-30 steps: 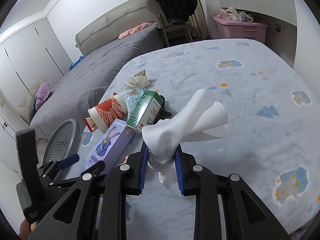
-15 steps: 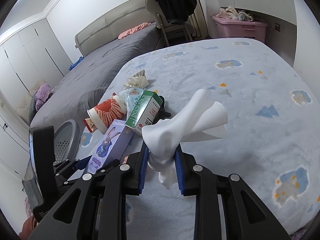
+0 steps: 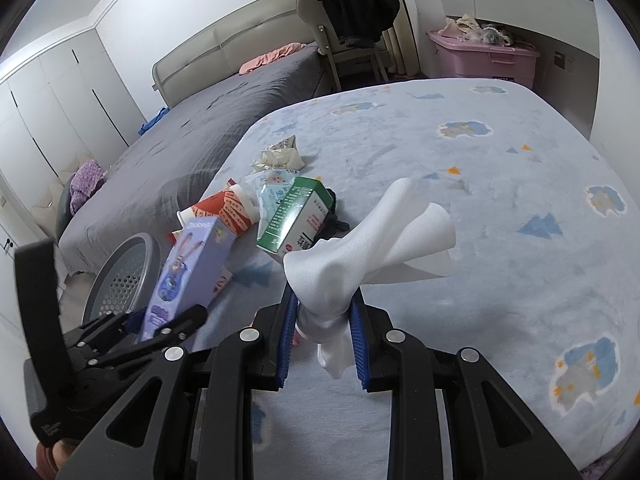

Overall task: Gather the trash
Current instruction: 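Carry the toothpaste box and tissue over the wastebasket and open both grippers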

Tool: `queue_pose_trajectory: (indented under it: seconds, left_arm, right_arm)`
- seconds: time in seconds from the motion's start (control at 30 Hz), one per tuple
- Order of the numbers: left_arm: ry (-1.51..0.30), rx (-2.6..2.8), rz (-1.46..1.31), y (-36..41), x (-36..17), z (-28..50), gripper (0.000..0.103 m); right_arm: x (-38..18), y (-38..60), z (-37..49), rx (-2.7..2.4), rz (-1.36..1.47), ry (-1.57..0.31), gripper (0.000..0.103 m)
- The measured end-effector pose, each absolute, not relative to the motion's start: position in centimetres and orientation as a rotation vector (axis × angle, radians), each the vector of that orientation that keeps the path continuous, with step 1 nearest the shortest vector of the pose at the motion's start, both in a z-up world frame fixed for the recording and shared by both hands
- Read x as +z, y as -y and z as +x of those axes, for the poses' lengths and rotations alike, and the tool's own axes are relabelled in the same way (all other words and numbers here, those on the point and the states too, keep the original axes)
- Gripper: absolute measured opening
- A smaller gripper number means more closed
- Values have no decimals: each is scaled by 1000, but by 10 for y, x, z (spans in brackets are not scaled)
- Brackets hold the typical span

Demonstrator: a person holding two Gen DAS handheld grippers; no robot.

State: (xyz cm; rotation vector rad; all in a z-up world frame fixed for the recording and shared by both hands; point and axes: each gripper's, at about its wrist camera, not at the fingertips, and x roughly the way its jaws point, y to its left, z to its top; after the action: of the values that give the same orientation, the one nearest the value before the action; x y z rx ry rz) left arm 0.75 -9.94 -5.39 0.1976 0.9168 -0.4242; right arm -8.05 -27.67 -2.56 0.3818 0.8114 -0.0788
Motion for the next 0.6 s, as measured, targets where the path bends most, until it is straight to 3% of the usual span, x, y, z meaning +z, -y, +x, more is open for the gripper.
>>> queue_pose_trajectory:
  seconds: [0.37,0.6]
  left_arm:
    - [-820,-316,109,23,-7,21,43]
    - [-798,-175,91,-28,-9,36,43]
  right_arm:
    - [-6,210,-43,32,285,-817,25]
    - [4,155,-4,152,230,-817,25]
